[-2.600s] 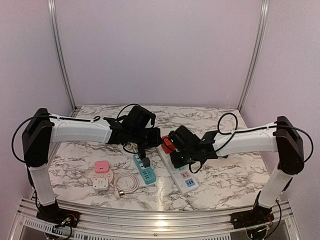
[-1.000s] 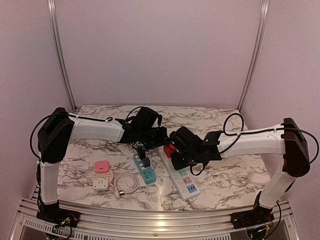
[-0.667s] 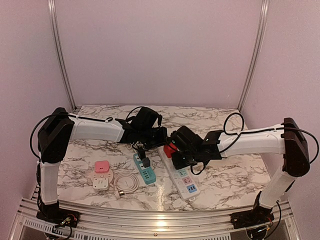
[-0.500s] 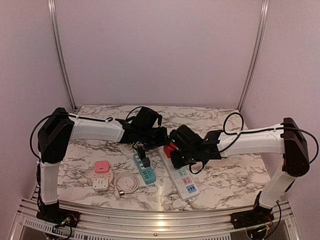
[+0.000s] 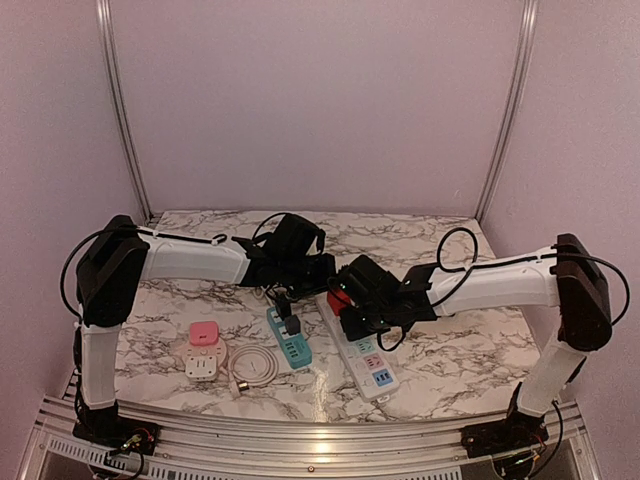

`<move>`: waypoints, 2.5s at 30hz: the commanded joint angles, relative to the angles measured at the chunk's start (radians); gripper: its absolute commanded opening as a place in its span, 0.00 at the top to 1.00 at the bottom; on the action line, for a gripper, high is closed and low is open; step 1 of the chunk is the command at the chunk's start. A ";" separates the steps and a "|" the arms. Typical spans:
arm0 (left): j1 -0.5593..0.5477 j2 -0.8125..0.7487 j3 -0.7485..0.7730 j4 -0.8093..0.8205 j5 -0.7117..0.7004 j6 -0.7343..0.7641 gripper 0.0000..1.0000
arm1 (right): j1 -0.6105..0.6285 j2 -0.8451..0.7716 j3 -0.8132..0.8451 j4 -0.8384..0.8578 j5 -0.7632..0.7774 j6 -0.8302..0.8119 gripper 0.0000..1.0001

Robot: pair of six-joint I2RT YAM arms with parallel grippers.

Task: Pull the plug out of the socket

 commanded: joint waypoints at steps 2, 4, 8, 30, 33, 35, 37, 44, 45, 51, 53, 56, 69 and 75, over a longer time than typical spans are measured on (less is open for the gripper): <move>-0.014 0.053 -0.006 -0.113 0.009 0.003 1.00 | -0.009 0.007 -0.014 -0.022 -0.002 0.007 0.87; -0.014 0.056 -0.005 -0.115 0.008 0.003 1.00 | -0.009 0.003 -0.023 -0.023 0.002 0.017 0.93; -0.014 0.069 0.005 -0.133 0.005 0.002 1.00 | -0.009 -0.031 -0.039 -0.007 0.010 0.028 0.97; -0.021 0.121 0.037 -0.225 -0.047 0.021 1.00 | -0.017 -0.141 -0.024 -0.023 0.032 0.046 0.99; -0.021 0.113 0.042 -0.229 -0.053 0.031 1.00 | -0.043 -0.178 -0.047 -0.029 0.025 0.051 0.98; -0.022 0.109 0.052 -0.232 -0.052 0.038 1.00 | -0.066 -0.209 -0.068 -0.030 0.021 0.051 0.99; -0.023 0.102 0.070 -0.237 -0.051 0.048 1.00 | -0.098 -0.244 -0.089 -0.030 0.013 0.051 0.98; -0.027 0.089 0.203 -0.304 -0.045 0.111 1.00 | -0.204 -0.363 -0.215 0.002 -0.036 0.086 0.97; -0.028 0.088 0.232 -0.320 -0.044 0.119 1.00 | -0.230 -0.386 -0.244 0.018 -0.054 0.092 0.97; -0.027 0.078 0.372 -0.405 -0.052 0.163 0.99 | -0.349 -0.512 -0.425 0.120 -0.171 0.145 0.97; -0.027 0.065 0.385 -0.413 -0.052 0.167 0.99 | -0.388 -0.547 -0.475 0.144 -0.202 0.158 0.97; -0.027 0.038 0.380 -0.422 -0.053 0.170 0.98 | -0.456 -0.596 -0.550 0.188 -0.268 0.175 0.96; -0.024 -0.061 0.283 -0.415 -0.065 0.170 0.99 | -0.735 -0.725 -0.805 0.405 -0.634 0.241 0.93; -0.025 -0.080 0.250 -0.399 -0.064 0.165 0.98 | -0.813 -0.747 -0.838 0.366 -0.665 0.211 0.80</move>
